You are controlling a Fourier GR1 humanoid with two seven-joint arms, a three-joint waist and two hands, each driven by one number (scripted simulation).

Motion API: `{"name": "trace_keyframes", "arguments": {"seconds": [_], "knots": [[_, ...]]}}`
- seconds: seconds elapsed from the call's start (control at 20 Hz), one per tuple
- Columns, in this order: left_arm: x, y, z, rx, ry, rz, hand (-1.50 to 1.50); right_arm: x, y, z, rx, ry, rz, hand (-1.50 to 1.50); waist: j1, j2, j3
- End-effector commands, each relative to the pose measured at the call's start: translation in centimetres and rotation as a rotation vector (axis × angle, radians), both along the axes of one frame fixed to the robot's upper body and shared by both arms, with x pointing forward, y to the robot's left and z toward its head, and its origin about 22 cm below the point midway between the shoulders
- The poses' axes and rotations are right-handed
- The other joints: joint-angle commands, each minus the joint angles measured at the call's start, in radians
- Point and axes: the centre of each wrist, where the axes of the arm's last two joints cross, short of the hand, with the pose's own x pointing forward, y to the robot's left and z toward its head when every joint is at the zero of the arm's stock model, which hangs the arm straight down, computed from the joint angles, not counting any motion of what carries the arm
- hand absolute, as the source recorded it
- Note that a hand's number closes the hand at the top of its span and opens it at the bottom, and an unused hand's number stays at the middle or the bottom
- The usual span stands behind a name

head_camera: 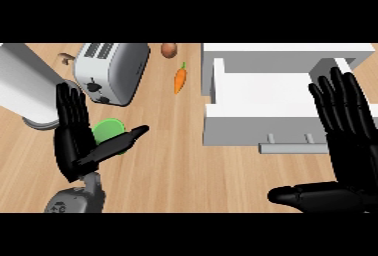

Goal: Pick up the cup, place it into the drawer and close the drawer

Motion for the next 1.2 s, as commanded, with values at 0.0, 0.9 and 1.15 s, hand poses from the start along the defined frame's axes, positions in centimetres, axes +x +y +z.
{"name": "trace_keyframes", "arguments": {"seconds": [0.0,0.9,1.15], "knots": [[-0.6,2.9,-1.7,-0.014,0.052,0.023,-1.50,0.2,-0.1,-0.2,0.022,-0.002,-0.008,-1.50,0.001,0.000,0.000],[-1.4,5.9,-9.3,-0.021,0.136,0.075,-1.50,0.3,-1.5,1.5,0.004,0.010,0.013,-1.50,0.000,0.000,0.000],[-0.1,5.0,-10.3,-0.036,0.141,0.060,-1.50,0.4,-0.2,0.2,-0.004,0.003,0.023,-1.50,0.000,0.000,0.000]]}}
